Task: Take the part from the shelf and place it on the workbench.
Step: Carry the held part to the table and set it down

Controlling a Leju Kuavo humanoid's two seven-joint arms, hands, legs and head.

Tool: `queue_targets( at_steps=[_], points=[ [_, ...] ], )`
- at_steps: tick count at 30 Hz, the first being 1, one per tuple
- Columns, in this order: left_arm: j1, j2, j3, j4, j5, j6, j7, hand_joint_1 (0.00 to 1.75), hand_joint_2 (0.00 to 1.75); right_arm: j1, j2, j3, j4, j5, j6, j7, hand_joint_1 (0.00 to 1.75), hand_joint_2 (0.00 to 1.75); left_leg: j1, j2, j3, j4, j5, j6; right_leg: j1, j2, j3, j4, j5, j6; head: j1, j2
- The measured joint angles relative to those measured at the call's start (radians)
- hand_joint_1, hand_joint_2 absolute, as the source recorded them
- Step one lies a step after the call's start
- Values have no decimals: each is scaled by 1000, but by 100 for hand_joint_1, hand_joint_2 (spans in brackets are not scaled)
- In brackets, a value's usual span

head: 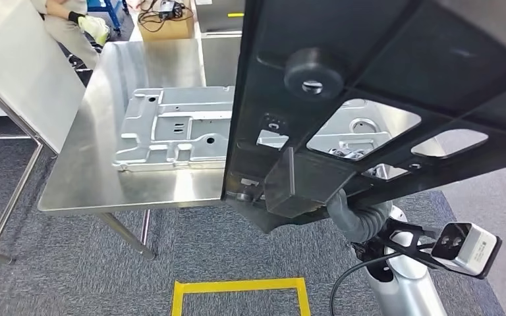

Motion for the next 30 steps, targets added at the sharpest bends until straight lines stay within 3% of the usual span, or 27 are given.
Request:
queue_targets(
  at_steps=[2, 5, 7, 8, 9, 10, 12, 13, 16, 18, 21, 22, 23, 24, 26, 27, 28, 30],
  points=[
    [-3, 1, 1, 0, -3, -1, -1, 0, 175, -3, 5, 0, -4, -2, 2, 0, 175, 175, 1, 0, -18, 51, -3, -9, -6, 7, 23, -12, -6, -7, -3, 0],
    [-6, 2, 5, -1, -10, -1, -2, 0, 175, -7, 13, 1, -7, 3, -6, -1, 175, 175, 9, -2, -126, 221, -65, -26, -9, 15, 47, -18, -24, -14, -8, 0],
    [-3, 3, 10, -1, -16, -1, -3, 0, 175, -6, 14, 1, -7, 13, -20, -5, 175, 175, 16, -2, -184, 273, -97, -35, -10, 24, 64, -18, -40, -12, -8, 0],
    [-2, 3, 12, -1, -18, -1, -3, 0, 175, -5, 15, 2, -7, 20, -28, -9, 175, 175, 20, -2, -191, 253, -83, -38, -12, 28, 76, -17, -49, -10, -8, 0],
    [-2, 3, 14, -1, -21, -1, -4, 0, 175, -5, 16, 2, -7, 27, -38, -13, 175, 175, 23, -2, -183, 202, -45, -39, -13, 31, 89, -16, -59, -7, -8, 0],
    [-1, 3, 16, 0, -23, -1, -5, 0, 175, -5, 18, 3, -7, 32, -49, -17, 175, 175, 26, -3, -167, 133, 11, -40, -14, 33, 101, -15, -70, -3, -8, 0],
    [-2, 4, 19, 0, -29, 0, -7, 0, 175, -4, 21, 5, -7, 40, -66, -21, 175, 175, 26, -4, -144, 30, 86, -33, -14, 37, 116, -11, -89, 8, -9, 0],
    [-2, 4, 21, 0, -31, 0, -8, 0, 175, -4, 22, 6, -7, 42, -72, -21, 175, 175, 23, -4, -141, 9, 101, -25, -13, 38, 119, -9, -95, 15, -10, 0],
    [-4, 4, 24, -1, -37, 0, -9, 0, 175, -3, 22, 9, -9, 46, -83, -22, 175, 175, 22, -4, -128, 1, 98, 0, -14, 36, 123, 6, -102, 32, -11, 0],
    [-6, 4, 25, -1, -39, 0, -10, 0, 175, -5, 22, 11, -11, 47, -90, -23, 175, 175, 24, -5, -112, -3, 90, 11, -15, 24, 87, 77, -120, 40, -9, 0],
    [-6, 4, 31, -1, -44, 0, -10, 0, 175, -2, 22, 13, -13, 56, -114, -22, 175, 175, 22, -4, -92, -3, 69, 19, -16, 15, -40, 264, -190, 48, -8, 0],
    [-5, 4, 35, -1, -46, 0, -10, 0, 175, 0, 22, 14, -13, 63, -126, -22, 175, 175, 21, -4, -83, -3, 61, 19, -16, 15, -70, 292, -200, 48, -8, 0],
    [-5, 4, 38, -1, -48, 0, -10, 0, 175, 2, 22, 15, -13, 73, -139, -23, 175, 175, 21, -4, -71, -3, 52, 19, -15, 15, -82, 284, -189, 46, -8, 0],
    [-4, 4, 41, -1, -49, 0, -10, 0, 175, 2, 22, 15, -14, 86, -156, -24, 175, 175, 20, -4, -58, -3, 43, 18, -14, 15, -75, 239, -154, 42, -8, 0],
    [-4, 3, 46, 0, -54, -1, -12, 0, 175, -7, 22, 13, -18, 121, -197, -22, 175, 175, 17, -4, -33, -2, 23, 12, -7, 10, -40, 102, -53, 27, -8, 0],
    [-5, 2, 48, 0, -58, -2, -14, 0, 175, -18, 21, 8, -20, 144, -222, -15, 175, 175, 15, -4, -25, -1, 15, 8, -3, 8, -26, 50, -17, 19, -8, 0],
    [-6, 2, 50, 0, -62, -3, -16, 0, 175, -32, 20, 1, -21, 168, -249, -5, 175, 175, 14, -4, -22, -2, 9, 3, 2, 7, -20, 21, 5, 12, -9, 0],
    [-8, 2, 56, -1, -69, -4, -18, 0, 175, -67, 17, -20, -20, 240, -315, 23, 175, 175, 12, -2, -17, -2, 6, -9, 3, 10, -15, 10, 7, 2, -9, 0]
  ],
)
